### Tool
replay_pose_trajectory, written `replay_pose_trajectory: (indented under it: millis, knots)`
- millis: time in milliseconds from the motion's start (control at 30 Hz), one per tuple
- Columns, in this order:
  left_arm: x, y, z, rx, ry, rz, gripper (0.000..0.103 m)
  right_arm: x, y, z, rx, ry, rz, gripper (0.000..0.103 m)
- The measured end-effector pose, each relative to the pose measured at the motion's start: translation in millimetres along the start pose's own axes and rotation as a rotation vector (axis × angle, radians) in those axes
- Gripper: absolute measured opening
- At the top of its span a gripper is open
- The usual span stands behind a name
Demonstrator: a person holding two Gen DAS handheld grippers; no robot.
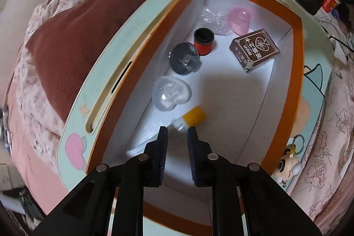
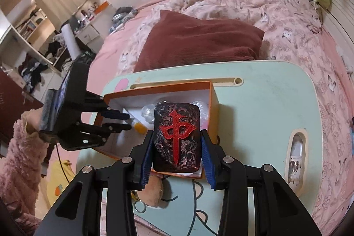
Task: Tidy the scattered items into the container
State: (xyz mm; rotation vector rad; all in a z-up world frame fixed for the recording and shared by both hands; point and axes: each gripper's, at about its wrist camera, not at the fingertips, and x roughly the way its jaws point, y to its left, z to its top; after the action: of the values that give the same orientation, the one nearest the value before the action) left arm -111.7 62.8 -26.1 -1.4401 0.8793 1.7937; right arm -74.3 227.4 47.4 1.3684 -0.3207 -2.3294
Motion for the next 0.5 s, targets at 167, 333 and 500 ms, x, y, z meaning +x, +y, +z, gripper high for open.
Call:
replay_pose_trajectory:
  millis: [167,333,500]
  knots:
    - [15.5,-12.0,4.6,0.075,0.007,0.06,0.031,-6.9,-8.4,1.6,0.02,-0.014,0.01,0.038]
    - [16.7,-3.8,7.2,0.003,0.035,-0.018,0.026,-10.0,-18.5,2.1,0.05,-0.022,-0.003,0.038]
    - [11.9,-10.9,4.7,-0.006,0.022,-0.022,0.021,-9.8,-20.4,0.4,0.058,-0.022,-0.005,0.038]
